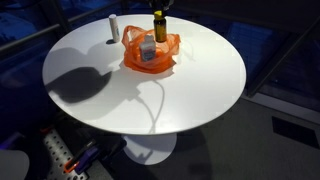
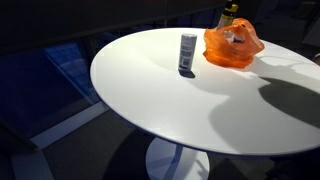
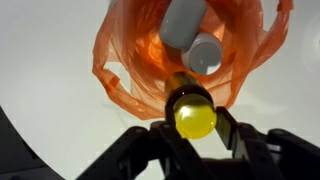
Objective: Take the yellow bottle out of the plastic bag and put it on the table
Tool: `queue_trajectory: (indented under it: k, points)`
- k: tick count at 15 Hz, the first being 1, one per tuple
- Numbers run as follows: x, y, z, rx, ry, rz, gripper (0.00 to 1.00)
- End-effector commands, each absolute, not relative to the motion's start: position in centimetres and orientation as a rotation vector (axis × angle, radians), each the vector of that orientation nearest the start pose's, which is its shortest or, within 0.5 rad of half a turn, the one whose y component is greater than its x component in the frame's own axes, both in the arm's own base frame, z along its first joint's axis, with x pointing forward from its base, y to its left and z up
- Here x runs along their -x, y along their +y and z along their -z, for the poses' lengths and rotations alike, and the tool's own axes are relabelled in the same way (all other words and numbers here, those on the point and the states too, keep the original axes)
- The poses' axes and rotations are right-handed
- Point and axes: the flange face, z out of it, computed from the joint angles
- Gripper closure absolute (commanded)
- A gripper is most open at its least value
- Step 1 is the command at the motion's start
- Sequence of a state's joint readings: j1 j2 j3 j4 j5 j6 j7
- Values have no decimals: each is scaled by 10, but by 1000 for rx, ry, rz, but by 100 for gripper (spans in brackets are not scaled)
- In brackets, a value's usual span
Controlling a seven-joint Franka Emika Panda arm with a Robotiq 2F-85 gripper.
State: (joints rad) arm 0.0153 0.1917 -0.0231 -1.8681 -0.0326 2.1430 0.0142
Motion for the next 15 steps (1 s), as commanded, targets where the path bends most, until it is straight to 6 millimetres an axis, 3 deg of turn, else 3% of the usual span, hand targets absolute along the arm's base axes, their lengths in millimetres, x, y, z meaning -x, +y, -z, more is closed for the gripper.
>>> queue_trajectory:
  k: [1,5,8,11,15]
  points:
    - [-607,19,-461,3181,3,206,81]
    - [-595,52,-494,3177,-66,291,81]
    - [-586,76,-507,3169,-153,337,81]
    - [-579,96,-507,3154,-233,338,81]
    - [-573,111,-493,3139,-318,297,81]
